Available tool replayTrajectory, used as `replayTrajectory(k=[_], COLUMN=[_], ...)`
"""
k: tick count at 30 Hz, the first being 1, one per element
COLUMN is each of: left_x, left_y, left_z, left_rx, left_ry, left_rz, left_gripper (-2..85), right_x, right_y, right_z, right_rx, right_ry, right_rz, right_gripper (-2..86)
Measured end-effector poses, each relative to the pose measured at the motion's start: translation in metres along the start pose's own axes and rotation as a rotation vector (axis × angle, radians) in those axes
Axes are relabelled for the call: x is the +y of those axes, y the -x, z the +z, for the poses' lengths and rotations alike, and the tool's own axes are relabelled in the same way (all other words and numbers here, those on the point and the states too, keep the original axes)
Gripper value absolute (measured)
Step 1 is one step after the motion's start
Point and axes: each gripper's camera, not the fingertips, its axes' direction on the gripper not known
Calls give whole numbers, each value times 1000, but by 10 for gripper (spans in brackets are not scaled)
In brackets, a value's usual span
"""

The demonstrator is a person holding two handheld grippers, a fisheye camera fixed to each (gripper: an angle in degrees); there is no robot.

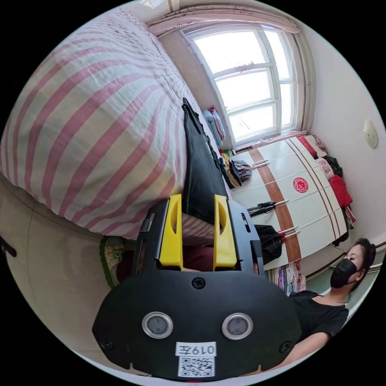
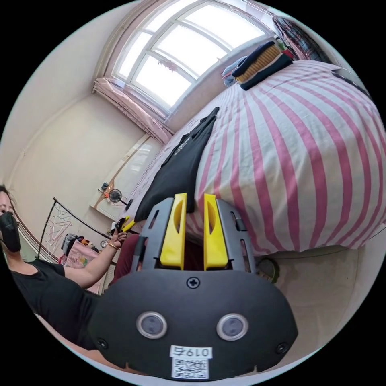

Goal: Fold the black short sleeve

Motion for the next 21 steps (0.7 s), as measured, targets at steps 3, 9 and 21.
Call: replayTrajectory(k=[3, 9, 21], left_x=[-4, -11, -20], left_y=[5, 17, 25], left_z=[-6, -22, -36], left_rx=[8, 39, 118], left_ry=[5, 3, -15], left_rz=[0, -13, 3], left_gripper=[107, 101, 80], right_x=[-6, -19, -38], right_y=[-18, -36, -74], right_z=[-15, -30, -70], right_rx=[-87, -148, -283], right_ry=[-11, 71, 20], right_rz=[51, 57, 118], right_gripper=[63, 64, 69])
